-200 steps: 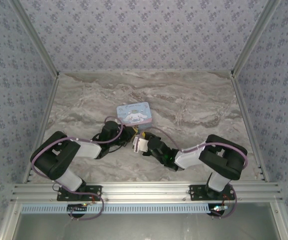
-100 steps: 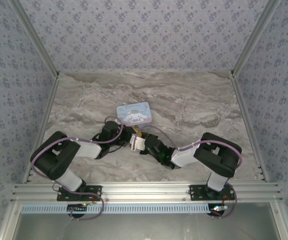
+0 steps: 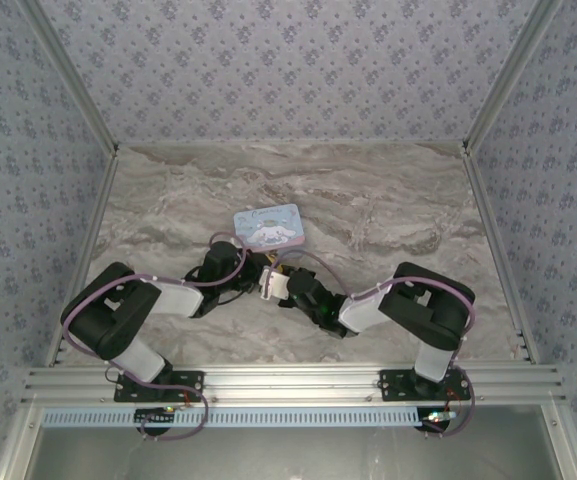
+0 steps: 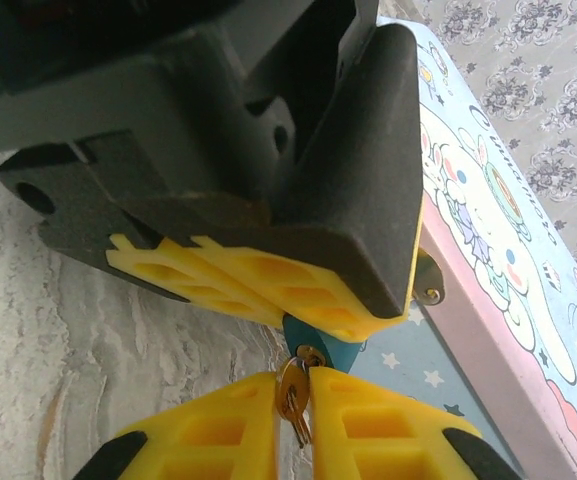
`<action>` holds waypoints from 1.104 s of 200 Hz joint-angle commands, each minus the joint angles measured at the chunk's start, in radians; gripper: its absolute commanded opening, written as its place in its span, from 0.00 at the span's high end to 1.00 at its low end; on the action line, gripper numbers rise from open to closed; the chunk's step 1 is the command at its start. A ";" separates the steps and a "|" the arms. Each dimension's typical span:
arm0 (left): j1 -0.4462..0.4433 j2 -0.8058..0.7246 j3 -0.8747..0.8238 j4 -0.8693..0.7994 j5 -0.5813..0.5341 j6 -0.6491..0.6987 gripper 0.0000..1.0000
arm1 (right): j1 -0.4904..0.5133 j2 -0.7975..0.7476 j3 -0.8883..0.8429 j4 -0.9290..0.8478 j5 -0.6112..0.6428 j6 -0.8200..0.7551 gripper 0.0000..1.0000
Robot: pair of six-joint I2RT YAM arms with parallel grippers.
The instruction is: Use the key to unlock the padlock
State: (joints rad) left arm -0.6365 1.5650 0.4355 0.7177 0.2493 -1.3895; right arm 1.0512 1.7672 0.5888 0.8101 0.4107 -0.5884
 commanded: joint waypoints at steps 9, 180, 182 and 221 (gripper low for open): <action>-0.006 -0.009 0.027 0.025 0.030 -0.005 0.92 | -0.015 0.022 0.025 0.052 0.035 0.041 0.88; -0.005 0.020 0.023 0.043 0.025 -0.008 0.88 | -0.023 -0.059 0.016 -0.115 0.097 0.876 1.00; -0.006 0.018 0.023 0.040 0.025 -0.007 0.88 | -0.023 -0.059 0.014 -0.115 0.090 0.882 1.00; -0.006 -0.005 0.010 0.033 0.013 0.000 0.81 | -0.053 -0.070 -0.036 -0.070 -0.055 1.002 1.00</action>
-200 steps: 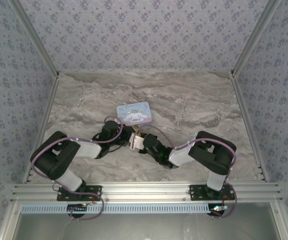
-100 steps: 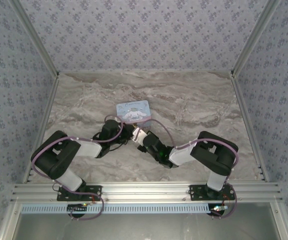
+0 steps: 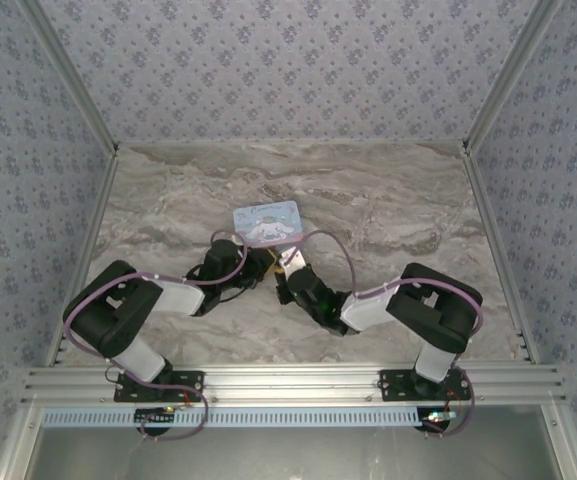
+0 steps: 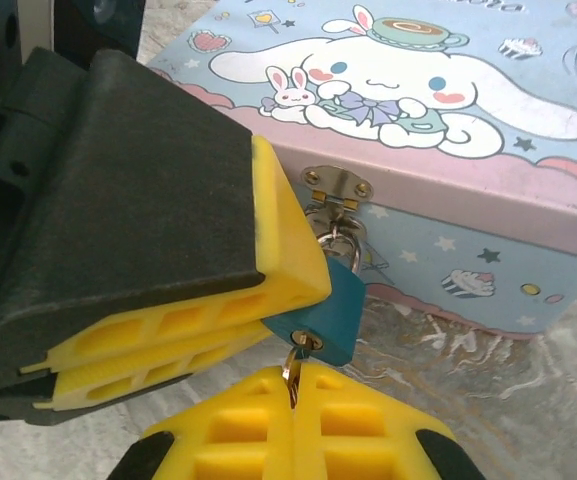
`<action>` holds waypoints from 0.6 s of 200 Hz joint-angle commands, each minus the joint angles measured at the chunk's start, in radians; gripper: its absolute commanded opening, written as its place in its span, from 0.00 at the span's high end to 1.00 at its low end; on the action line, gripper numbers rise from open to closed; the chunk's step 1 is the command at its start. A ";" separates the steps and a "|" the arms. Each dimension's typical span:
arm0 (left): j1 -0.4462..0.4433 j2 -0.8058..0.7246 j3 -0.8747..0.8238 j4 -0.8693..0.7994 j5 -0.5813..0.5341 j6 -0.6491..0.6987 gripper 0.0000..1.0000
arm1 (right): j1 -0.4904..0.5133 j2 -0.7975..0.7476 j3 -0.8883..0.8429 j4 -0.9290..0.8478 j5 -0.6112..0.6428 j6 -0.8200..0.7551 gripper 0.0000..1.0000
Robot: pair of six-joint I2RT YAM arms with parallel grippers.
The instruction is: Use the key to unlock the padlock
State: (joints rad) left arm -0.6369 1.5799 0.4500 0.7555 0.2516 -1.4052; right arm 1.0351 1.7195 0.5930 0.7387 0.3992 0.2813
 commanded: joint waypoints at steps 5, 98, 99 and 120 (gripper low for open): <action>-0.006 -0.025 -0.005 -0.010 0.009 0.018 0.79 | -0.043 -0.022 -0.046 0.009 -0.062 0.152 1.00; 0.009 -0.287 -0.008 -0.321 -0.085 0.155 0.58 | -0.159 -0.059 -0.154 0.099 -0.302 0.405 1.00; 0.010 -0.292 -0.008 -0.327 -0.087 0.156 0.58 | -0.159 -0.059 -0.154 0.099 -0.302 0.405 1.00; 0.017 -0.385 -0.005 -0.434 -0.131 0.202 0.56 | -0.190 -0.062 -0.189 0.140 -0.367 0.466 1.00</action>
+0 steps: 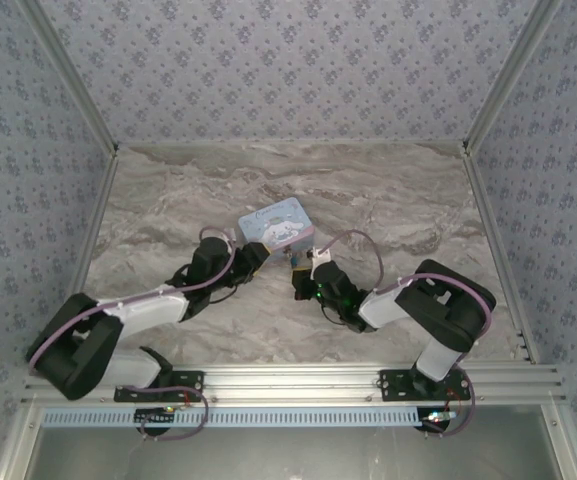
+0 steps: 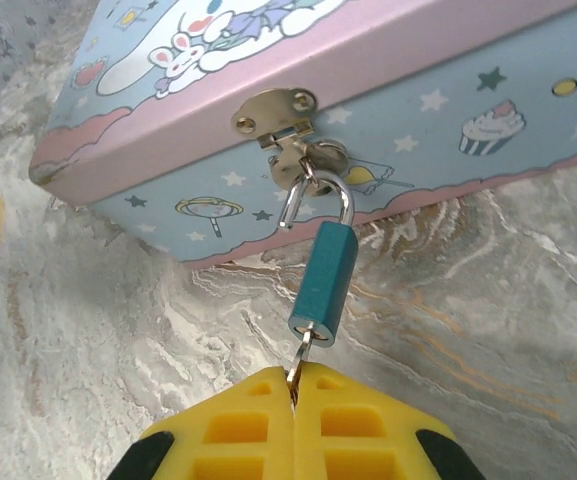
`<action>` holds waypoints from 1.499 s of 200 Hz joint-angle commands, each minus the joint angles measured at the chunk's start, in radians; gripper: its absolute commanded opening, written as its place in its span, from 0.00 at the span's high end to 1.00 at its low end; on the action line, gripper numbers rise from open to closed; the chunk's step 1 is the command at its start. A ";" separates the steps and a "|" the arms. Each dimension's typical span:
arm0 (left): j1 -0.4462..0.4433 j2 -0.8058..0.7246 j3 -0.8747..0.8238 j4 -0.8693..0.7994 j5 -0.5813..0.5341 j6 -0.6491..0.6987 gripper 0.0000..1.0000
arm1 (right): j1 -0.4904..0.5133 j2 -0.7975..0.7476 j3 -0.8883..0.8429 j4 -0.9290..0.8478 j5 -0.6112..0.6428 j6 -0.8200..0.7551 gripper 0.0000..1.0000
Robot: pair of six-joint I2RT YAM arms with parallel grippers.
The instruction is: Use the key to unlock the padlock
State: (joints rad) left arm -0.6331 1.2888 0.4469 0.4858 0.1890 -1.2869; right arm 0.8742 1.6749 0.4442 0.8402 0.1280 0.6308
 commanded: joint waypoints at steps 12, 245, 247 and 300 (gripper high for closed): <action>0.018 -0.145 0.002 -0.223 -0.093 0.107 0.54 | -0.052 -0.017 -0.059 0.069 -0.139 0.162 1.00; 0.110 -0.202 0.062 -0.398 -0.075 0.231 0.13 | -0.377 -0.317 -0.097 -0.127 -0.562 0.018 0.20; 0.111 -0.199 0.064 -0.398 -0.074 0.231 0.13 | -0.381 -0.315 -0.094 -0.123 -0.573 0.019 0.20; 0.132 -0.112 0.106 -0.336 -0.013 0.245 0.01 | -0.414 -0.195 -0.019 -0.050 -0.676 0.039 0.00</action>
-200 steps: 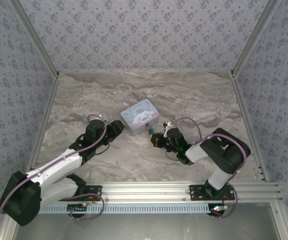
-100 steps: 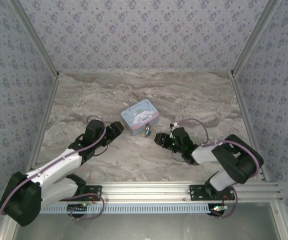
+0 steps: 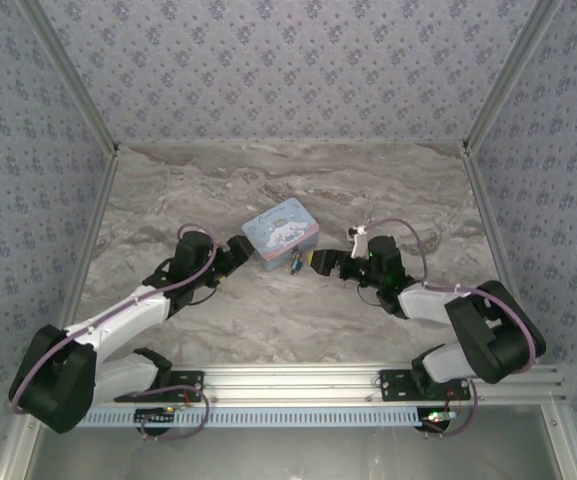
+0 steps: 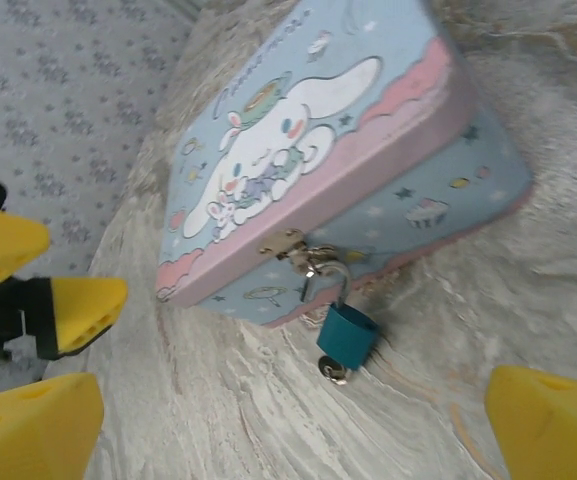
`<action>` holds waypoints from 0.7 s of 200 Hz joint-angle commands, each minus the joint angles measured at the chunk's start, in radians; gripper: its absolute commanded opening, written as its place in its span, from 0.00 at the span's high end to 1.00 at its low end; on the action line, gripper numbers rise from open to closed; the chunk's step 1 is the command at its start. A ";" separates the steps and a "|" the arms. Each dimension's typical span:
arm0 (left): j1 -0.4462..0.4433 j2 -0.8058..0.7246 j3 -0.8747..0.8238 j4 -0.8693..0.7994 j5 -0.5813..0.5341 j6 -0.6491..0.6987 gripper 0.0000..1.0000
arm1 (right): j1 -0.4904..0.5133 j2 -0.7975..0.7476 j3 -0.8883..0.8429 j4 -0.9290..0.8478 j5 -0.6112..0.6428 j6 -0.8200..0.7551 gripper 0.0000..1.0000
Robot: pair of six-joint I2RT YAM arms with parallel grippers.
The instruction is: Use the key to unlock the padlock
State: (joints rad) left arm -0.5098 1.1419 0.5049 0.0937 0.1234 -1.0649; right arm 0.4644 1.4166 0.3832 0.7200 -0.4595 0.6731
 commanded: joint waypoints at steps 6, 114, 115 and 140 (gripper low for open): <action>0.009 0.049 0.056 0.062 0.062 0.027 0.00 | -0.005 0.087 0.051 0.092 -0.097 0.007 0.00; 0.013 0.291 0.168 0.096 0.131 0.049 0.01 | 0.047 0.387 0.212 0.186 -0.122 0.029 0.14; 0.012 0.293 0.168 0.097 0.131 0.049 0.00 | 0.047 0.389 0.213 0.185 -0.122 0.029 0.14; 0.011 0.339 0.183 0.099 0.146 0.051 0.01 | 0.056 0.430 0.239 0.180 -0.110 0.031 0.16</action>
State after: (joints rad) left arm -0.5037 1.4479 0.6464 0.1616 0.2409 -1.0359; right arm 0.5121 1.8091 0.5892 0.8898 -0.5655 0.7101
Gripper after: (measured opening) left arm 0.994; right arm 0.845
